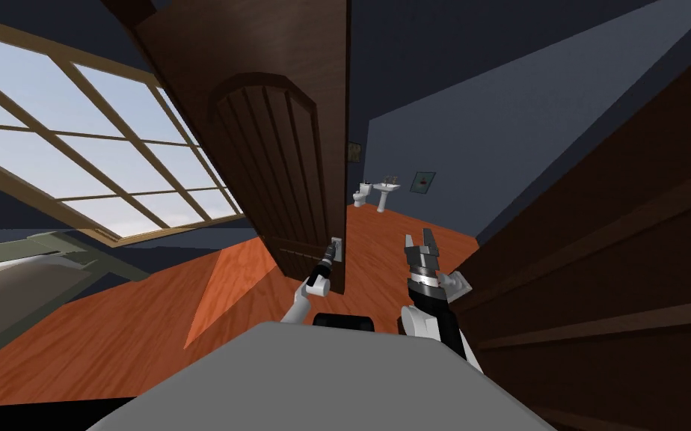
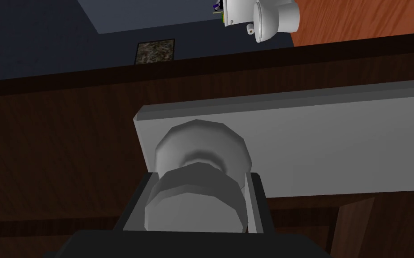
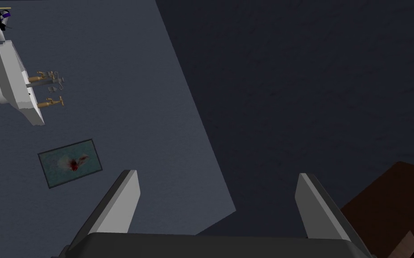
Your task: Push the door open
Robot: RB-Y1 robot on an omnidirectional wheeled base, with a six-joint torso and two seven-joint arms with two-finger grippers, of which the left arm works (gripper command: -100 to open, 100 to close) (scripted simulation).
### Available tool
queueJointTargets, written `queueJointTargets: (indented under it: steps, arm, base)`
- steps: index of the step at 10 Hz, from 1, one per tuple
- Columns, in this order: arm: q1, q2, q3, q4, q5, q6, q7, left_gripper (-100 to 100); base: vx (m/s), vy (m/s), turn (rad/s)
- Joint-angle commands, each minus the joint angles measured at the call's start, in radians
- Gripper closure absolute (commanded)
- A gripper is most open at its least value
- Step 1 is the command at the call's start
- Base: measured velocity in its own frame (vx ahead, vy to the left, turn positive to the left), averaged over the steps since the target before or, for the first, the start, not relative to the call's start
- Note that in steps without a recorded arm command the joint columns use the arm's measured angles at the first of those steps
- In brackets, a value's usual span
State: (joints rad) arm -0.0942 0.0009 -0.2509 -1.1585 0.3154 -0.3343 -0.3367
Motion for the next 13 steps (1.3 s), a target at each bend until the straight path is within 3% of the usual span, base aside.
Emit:
queueJointTargets:
  steps: [1, 4, 5, 6, 8, 9, 13]
  arm:
    - [-0.001, 0.016, -0.018, -0.005, 0.032, -0.01, -0.027, 100]
    - [0.006, 0.023, -0.061, -0.014, 0.078, -0.013, -0.066, 100]
    - [0.011, 0.025, -0.092, -0.02, 0.11, -0.015, -0.094, 100]
    - [0.034, 0.037, -0.108, -0.046, 0.108, -0.007, -0.099, -100]
    - [0.062, 0.037, -0.136, -0.074, 0.122, -0.002, -0.12, -100]
    - [0.081, 0.028, -0.157, -0.093, 0.132, 0.002, -0.134, -100]
    - [0.136, -0.044, -0.215, -0.148, 0.161, 0.013, -0.176, -100]
  base:
    - [0.135, -0.01, 0.178]
    - [0.106, -0.019, 0.169]
    - [0.128, -0.02, 0.336]
    - [-0.067, 0.032, 0.173]
    - [-0.165, 0.098, 0.036]
    - [-0.211, 0.112, 0.087]
    - [-0.18, 0.025, 0.064]
